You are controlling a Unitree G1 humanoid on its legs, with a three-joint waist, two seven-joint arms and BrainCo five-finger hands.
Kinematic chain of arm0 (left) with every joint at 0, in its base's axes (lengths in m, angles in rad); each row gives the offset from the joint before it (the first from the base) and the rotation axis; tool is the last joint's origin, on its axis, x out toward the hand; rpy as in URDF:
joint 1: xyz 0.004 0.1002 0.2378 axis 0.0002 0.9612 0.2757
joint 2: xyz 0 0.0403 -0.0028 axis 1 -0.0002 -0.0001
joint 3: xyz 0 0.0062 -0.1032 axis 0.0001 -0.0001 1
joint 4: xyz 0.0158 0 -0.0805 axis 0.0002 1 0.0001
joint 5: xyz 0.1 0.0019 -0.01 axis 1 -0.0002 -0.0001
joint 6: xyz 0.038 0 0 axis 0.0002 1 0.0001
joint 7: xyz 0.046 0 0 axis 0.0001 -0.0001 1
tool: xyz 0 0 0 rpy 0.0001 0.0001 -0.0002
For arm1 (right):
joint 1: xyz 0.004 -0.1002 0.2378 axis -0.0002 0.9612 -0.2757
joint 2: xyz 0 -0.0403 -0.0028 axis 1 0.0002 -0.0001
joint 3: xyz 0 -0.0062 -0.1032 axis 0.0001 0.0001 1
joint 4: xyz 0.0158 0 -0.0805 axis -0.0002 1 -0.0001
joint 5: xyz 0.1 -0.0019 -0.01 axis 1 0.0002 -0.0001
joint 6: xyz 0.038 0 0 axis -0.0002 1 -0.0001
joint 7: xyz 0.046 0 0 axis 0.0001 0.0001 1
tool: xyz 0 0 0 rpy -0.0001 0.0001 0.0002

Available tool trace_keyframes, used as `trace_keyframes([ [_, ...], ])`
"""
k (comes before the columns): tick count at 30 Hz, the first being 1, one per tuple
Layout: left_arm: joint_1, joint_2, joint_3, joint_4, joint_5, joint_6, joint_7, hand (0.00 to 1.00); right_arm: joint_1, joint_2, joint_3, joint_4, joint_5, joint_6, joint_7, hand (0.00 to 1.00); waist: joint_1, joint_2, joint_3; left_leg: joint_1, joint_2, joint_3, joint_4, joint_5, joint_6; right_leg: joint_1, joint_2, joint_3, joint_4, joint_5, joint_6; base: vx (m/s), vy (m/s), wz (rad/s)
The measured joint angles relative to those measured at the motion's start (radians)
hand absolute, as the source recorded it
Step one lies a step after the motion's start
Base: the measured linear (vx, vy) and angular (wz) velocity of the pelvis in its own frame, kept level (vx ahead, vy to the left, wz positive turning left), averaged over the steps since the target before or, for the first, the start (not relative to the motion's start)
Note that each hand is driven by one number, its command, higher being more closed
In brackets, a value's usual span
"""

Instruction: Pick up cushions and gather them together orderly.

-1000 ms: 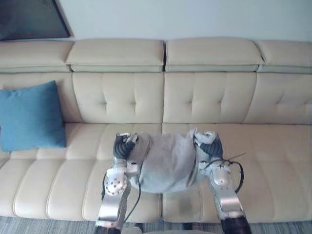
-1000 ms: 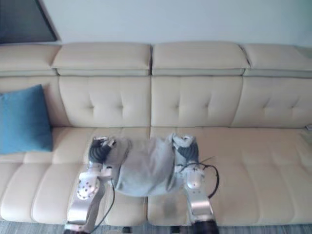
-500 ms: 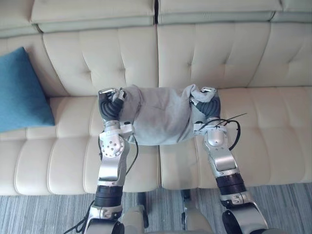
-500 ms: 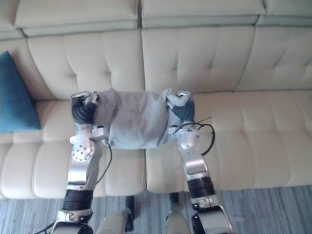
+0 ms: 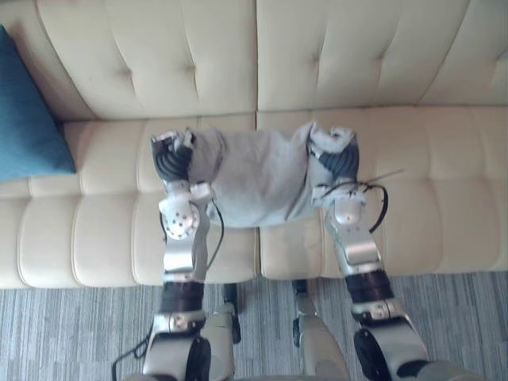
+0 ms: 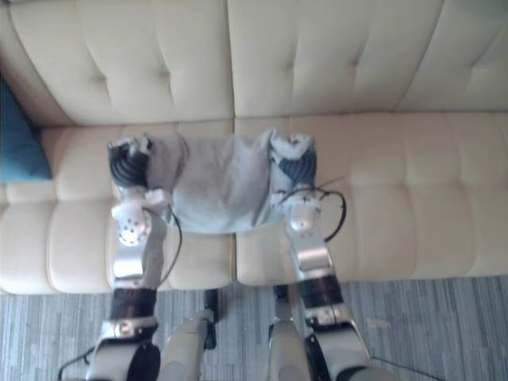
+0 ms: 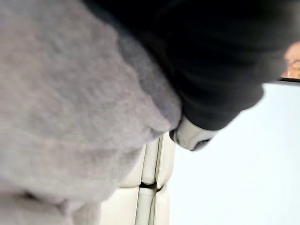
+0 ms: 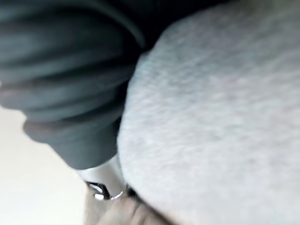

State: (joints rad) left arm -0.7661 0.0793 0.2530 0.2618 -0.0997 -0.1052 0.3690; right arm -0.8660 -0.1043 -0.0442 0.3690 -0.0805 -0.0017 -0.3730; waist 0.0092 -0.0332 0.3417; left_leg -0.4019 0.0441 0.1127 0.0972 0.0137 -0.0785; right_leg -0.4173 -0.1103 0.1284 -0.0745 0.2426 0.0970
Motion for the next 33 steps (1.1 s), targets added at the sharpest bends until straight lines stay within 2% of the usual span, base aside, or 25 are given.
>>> trace_keyframes([
  [5,-0.184,0.122,0.077,0.146,-0.001,0.001,0.003,0.0,-0.17,-0.089,-0.023,0.121,0.005,-0.001,-0.018,0.0,-0.013,-0.006,0.038,-0.029,-0.006,-0.049,-0.009,0.019,-0.009,-0.036,0.009,0.014,-0.001,0.016,0.009,-0.08,-0.034,-0.03],
  [6,-0.207,0.146,0.091,0.171,-0.001,0.002,0.005,0.0,-0.197,-0.115,-0.034,0.149,0.013,-0.001,-0.021,0.0,-0.014,-0.006,0.042,-0.039,-0.01,-0.059,-0.011,0.026,-0.019,-0.047,0.009,0.017,-0.002,0.01,0.017,-0.04,-0.033,-0.02],
  [8,-0.235,0.191,0.128,0.215,-0.003,0.003,0.015,0.0,-0.235,-0.159,-0.051,0.198,0.044,-0.002,-0.021,0.0,-0.02,-0.007,0.06,-0.044,-0.011,-0.072,-0.011,0.037,-0.016,-0.053,0.012,0.021,-0.002,-0.006,0.037,-0.04,-0.036,-0.04],
  [12,-0.245,0.248,0.153,0.254,-0.042,0.004,0.02,0.0,-0.242,-0.221,-0.1,0.252,0.108,-0.002,-0.023,0.0,-0.021,-0.011,0.063,-0.048,-0.008,-0.078,-0.008,0.037,-0.017,-0.055,0.015,0.021,-0.002,-0.005,0.035,0.0,0.0,0.0],
  [14,-0.245,0.309,0.175,0.253,-0.057,0.004,0.019,0.0,-0.244,-0.273,-0.124,0.282,0.147,0.001,-0.03,0.0,-0.021,-0.021,0.07,-0.049,-0.008,-0.081,-0.007,0.033,-0.019,-0.055,0.015,0.022,-0.002,-0.001,0.032,0.0,0.0,0.0],
  [19,-0.207,0.348,0.282,0.214,-0.106,0.001,0.019,0.0,-0.184,-0.355,-0.153,0.236,0.212,0.0,-0.025,0.0,-0.014,-0.022,0.074,-0.048,-0.005,-0.083,-0.004,0.02,-0.018,-0.054,0.019,0.04,-0.004,0.008,0.033,0.01,0.0,-0.03],
  [20,-0.163,0.35,0.3,0.181,-0.121,0.0,0.018,0.0,-0.135,-0.362,-0.154,0.191,0.221,-0.002,-0.017,0.0,-0.012,-0.022,0.074,-0.044,-0.001,-0.085,-0.004,0.017,-0.018,-0.05,0.022,0.046,-0.012,0.023,0.048,0.03,-0.007,-0.12],
  [23,-0.025,0.34,0.304,0.134,-0.143,-0.001,0.001,0.0,0.003,-0.363,-0.16,0.105,0.24,-0.004,0.011,0.0,-0.011,-0.02,0.075,-0.014,0.0,-0.093,-0.004,0.006,-0.01,-0.025,0.025,0.051,-0.013,0.03,0.048,0.03,-0.006,-0.11],
  [26,0.162,0.293,0.293,0.065,-0.157,0.0,-0.043,0.0,0.209,-0.362,-0.162,-0.002,0.24,-0.008,0.052,0.0,-0.01,-0.019,0.074,0.025,-0.002,-0.095,-0.004,-0.01,0.001,0.012,0.023,0.051,-0.014,0.03,0.047,0.02,-0.001,-0.06],
  [27,0.262,0.251,0.268,0.042,-0.156,0.002,-0.063,0.0,0.318,-0.351,-0.162,-0.036,0.239,-0.012,0.073,0.0,-0.006,-0.014,0.071,0.038,-0.004,-0.099,-0.005,-0.02,0.003,0.024,0.022,0.049,-0.014,0.031,0.047,0.0,0.0,0.0],
  [30,0.407,0.165,0.227,0.017,-0.154,0.005,-0.094,0.0,0.45,-0.291,-0.161,-0.05,0.235,-0.021,0.107,0.0,-0.003,-0.013,0.068,0.054,-0.005,-0.1,-0.011,-0.026,0.011,0.038,0.022,0.047,-0.014,0.029,0.046,0.0,0.0,0.0],
  [33,0.61,0.021,0.145,0.007,-0.147,0.032,-0.139,0.0,0.641,-0.178,-0.158,-0.042,0.207,-0.02,0.165,0.0,0.001,-0.013,0.062,0.06,-0.02,-0.104,-0.01,-0.026,0.009,0.053,0.009,0.039,-0.014,-0.028,0.013,0.01,-0.034,0.09],
])
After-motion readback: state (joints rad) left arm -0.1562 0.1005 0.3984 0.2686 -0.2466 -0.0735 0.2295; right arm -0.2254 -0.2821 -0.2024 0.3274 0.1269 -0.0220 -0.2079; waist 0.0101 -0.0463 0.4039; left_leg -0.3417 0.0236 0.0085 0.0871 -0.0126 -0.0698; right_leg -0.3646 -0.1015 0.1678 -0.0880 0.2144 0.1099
